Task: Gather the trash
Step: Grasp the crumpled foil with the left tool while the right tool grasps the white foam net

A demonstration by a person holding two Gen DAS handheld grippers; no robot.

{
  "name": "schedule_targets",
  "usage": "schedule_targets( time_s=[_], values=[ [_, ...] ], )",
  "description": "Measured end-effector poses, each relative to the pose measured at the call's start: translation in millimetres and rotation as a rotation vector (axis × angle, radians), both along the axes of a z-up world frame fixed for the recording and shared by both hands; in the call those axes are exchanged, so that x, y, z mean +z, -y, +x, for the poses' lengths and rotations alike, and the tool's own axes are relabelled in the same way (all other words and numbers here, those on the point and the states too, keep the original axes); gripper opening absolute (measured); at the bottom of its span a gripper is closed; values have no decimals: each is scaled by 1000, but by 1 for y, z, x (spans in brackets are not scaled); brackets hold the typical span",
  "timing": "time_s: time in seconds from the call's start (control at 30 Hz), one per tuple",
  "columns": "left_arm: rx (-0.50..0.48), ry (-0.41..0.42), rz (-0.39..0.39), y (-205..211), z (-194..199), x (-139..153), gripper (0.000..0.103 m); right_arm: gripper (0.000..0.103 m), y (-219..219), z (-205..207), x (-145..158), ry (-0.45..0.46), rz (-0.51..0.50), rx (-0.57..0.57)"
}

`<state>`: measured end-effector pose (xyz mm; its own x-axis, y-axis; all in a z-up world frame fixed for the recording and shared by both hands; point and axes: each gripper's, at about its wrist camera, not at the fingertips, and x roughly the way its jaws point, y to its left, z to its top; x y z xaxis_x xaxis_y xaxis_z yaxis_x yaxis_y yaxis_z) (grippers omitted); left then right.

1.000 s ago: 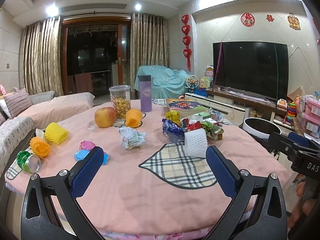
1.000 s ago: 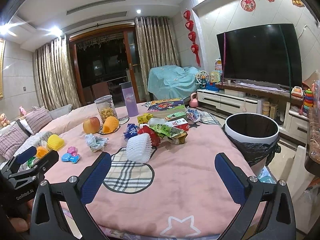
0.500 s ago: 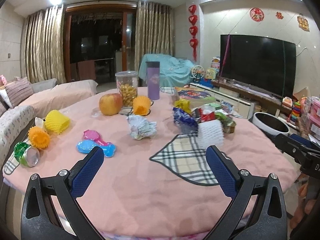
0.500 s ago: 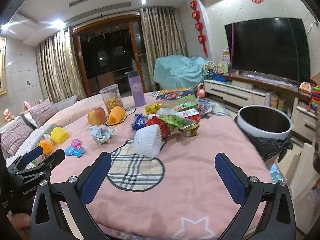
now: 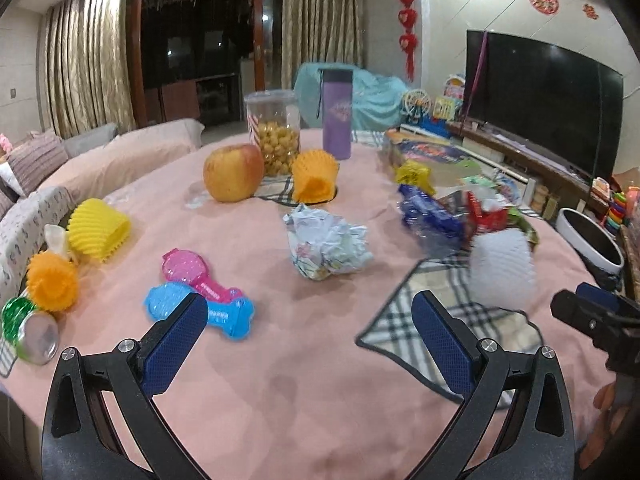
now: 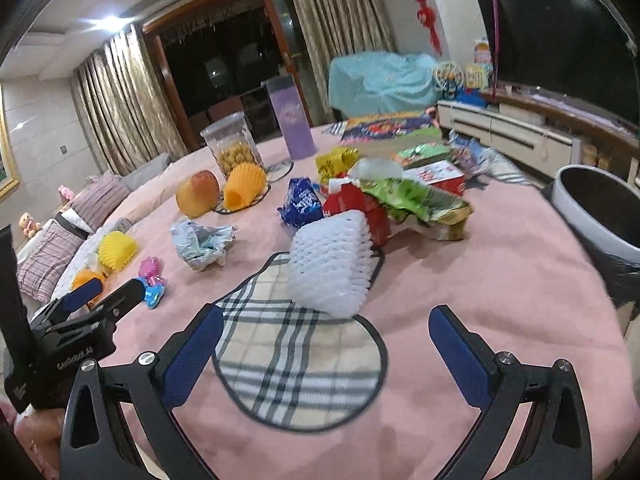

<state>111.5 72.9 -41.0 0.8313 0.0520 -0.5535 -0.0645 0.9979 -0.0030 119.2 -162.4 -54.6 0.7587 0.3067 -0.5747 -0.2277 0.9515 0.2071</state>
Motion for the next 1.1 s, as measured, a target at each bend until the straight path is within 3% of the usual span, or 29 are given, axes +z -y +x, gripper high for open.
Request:
schedule_targets(
  time_s=[0.27,0.37,0.4,0.43,0.5,0.6,0.83,1.1],
  values=[
    [-8,-79,25,1,56,-9,100,86,-4,37,-14,-69,-3,5],
    [-20,-116,19,1,71,-15,81,70,-4,45,-18,-92,-4,14],
    [-27,-131,15,2,75,-18,65,58,-4,48,-21,-101,2,19],
    [-36,-144,9,3,78,-21,46,39,-1,49,-24,-120,22,35],
    [-77,-179,-30,4,83,-27,24,24,-3,51,-28,-129,38,49],
    [-92,-161,-36,7,76,-25,20,15,3,42,-24,-113,61,79],
    [-136,-142,-58,31,50,-20,20,14,27,19,-12,-93,96,74],
    [-277,-112,-109,82,20,-1,20,14,79,-5,-4,-70,124,7]
  ],
)
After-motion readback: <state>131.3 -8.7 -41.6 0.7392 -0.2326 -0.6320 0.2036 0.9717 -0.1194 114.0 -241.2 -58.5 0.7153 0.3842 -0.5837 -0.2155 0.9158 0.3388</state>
